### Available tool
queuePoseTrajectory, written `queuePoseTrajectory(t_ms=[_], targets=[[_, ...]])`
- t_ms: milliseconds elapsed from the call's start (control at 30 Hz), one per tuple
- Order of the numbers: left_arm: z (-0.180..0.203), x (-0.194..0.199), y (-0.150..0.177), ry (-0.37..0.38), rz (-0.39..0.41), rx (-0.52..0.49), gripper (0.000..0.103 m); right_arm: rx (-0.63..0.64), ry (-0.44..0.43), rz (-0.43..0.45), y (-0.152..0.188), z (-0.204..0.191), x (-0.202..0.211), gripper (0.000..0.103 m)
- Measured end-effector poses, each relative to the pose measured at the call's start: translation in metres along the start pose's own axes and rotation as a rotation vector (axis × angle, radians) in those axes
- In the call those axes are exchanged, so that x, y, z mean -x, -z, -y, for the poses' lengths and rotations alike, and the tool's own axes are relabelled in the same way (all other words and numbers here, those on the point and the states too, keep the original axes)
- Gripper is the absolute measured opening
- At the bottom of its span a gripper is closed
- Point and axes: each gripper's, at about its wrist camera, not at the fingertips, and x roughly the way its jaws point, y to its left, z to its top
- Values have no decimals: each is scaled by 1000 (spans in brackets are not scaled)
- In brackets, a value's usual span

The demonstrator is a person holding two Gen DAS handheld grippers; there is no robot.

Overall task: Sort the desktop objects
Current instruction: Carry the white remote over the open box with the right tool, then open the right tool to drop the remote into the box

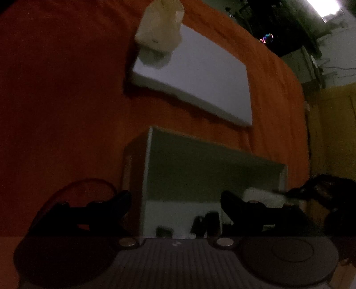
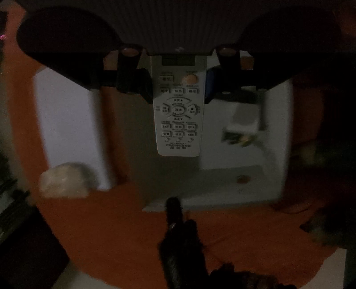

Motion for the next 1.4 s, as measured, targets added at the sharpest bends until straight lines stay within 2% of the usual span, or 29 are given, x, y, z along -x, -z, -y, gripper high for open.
queuePoseTrajectory(t_ms=[200,433,667,933,1300,1400], targets=[[8,-13,13,-23,-30,-49,91,-9,-84,-72,12,-38,-59,49],[4,-17,12,-40,-25,-46,91,20,-96,-126,20,-54,-94,49],[7,-17,19,-44,-27,-63,91,48,-124,-136,28,-65,-104,49],[15,-4,16,-51,27,-93,92,59,-124,-158,37,-64,-115,49],[17,1,6,-50,40,-88,92,38,-170,-108,43,-51,-94,50],[16,10,-7,-40,65,-73,92,-7,-199,-57,39,-32,-74,51]])
